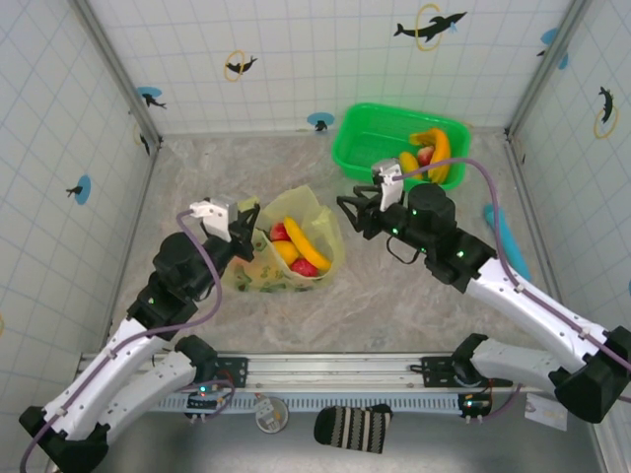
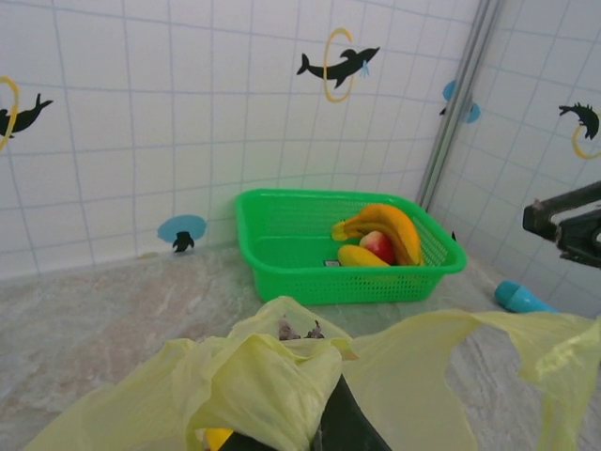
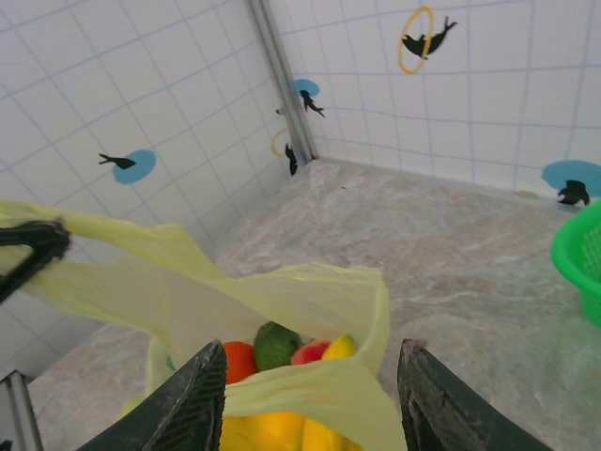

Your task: Place the fake fruits into the plastic bag and tie a complex knot

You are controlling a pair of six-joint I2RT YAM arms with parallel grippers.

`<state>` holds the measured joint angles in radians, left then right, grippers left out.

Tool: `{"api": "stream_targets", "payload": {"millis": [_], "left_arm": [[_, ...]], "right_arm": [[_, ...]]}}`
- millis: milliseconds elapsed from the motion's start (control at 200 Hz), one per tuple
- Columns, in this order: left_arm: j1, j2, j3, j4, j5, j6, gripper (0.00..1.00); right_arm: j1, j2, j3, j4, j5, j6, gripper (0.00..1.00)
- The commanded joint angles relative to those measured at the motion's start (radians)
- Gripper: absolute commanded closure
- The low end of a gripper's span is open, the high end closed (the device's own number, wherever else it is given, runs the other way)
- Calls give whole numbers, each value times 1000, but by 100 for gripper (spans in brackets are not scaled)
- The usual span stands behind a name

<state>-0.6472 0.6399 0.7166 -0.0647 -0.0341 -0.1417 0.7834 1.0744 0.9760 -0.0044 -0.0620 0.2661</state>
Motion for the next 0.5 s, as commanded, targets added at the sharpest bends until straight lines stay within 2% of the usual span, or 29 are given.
{"api": "stream_targets", "payload": {"millis": [0,245,365,495], "left_arm": [[-6,17,79,-74,30,-27,100],[-6,50,111,-160,75,-42,100],[-6,37,109,-186,46,-23,100],[-7,40,118,-189,24,-25,100]], "right_arm": [[34,19,57,4,-49,-61,50],[104,83,97,19,-161,-188,50],[203,89,14,155,-112,-374,48],[184,163,45,203,-125,-425,47]]}}
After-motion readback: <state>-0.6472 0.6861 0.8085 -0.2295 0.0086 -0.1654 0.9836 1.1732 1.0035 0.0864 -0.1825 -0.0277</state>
